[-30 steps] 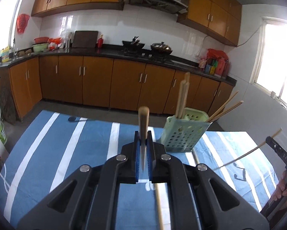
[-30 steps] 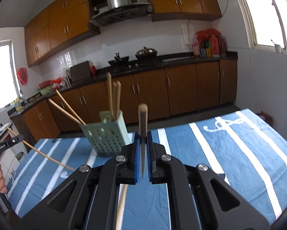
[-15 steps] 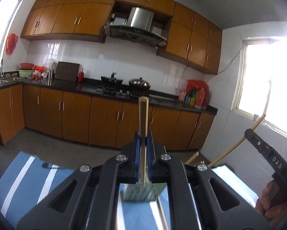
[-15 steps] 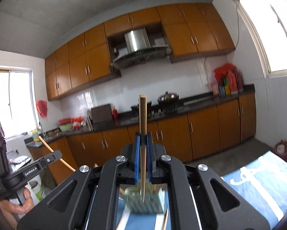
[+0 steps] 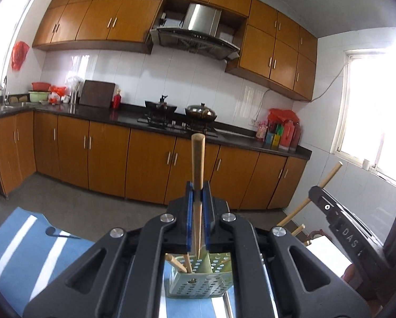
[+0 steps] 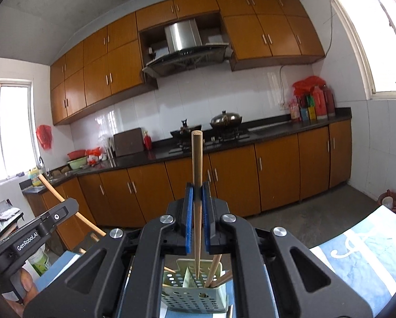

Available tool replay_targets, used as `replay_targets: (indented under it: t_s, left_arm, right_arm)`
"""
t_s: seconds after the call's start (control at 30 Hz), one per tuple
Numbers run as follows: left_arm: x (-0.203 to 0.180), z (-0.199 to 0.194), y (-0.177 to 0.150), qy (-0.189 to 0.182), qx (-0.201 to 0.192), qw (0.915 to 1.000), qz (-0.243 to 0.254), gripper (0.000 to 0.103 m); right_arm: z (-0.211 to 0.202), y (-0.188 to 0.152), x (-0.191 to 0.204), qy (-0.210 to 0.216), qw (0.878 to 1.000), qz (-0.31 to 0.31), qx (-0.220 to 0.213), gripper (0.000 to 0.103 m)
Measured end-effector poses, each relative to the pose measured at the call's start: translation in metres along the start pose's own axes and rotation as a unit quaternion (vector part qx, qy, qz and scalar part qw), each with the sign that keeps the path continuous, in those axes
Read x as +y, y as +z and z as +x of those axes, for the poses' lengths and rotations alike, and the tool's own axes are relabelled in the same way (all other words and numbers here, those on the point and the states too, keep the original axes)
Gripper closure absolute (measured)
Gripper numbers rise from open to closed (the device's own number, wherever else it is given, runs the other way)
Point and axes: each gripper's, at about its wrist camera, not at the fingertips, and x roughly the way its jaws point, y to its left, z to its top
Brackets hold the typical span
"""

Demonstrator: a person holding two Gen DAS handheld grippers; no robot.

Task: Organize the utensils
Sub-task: 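Lower both chopsticks into the holder and open both grippers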

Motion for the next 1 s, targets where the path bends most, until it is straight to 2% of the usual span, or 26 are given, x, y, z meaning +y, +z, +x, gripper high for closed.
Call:
replay_targets:
  t_s: [0.27, 0.43, 0.63, 0.77, 0.9, 1.0]
  left_arm:
    - [0.004, 0.02, -0.016, 0.001, 0.029, 0.9996, 0.005, 0.095]
    - [0.007, 0.019, -0.016, 0.003, 0.031, 0.9995, -0.002, 0.095]
    - [0.012, -0.008, -0.008, 0.004, 0.012, 0.9999, -0.008, 0.092]
    - [0.023, -0.044, -0.014, 0.007, 0.002, 0.9999, -0.007, 0.084]
    - [0.044, -0.074, -0.044, 0.033, 0.027, 0.9991, 0.005, 0.083]
    - [0.066, -0.08, -0.079, 0.056, 0.075, 0.9956, 0.004, 0.083]
  right_arm:
    - [0.008, -0.011, -0.002, 0.005, 1.0, 0.009, 0.028, 0.095]
    - [-0.001, -0.004, -0.004, 0.002, 1.0, 0.012, 0.025, 0.087]
    - [-0.033, 0.005, -0.009, -0.004, 1.0, 0.008, 0.009, 0.083]
    - [-0.064, -0.003, -0.022, -0.016, 1.0, 0.006, 0.012, 0.076]
    - [-0.085, -0.043, -0.041, -0.037, 0.997, 0.005, 0.065, 0.074]
    - [-0.084, -0.088, -0.051, -0.05, 0.989, 0.006, 0.14, 0.074]
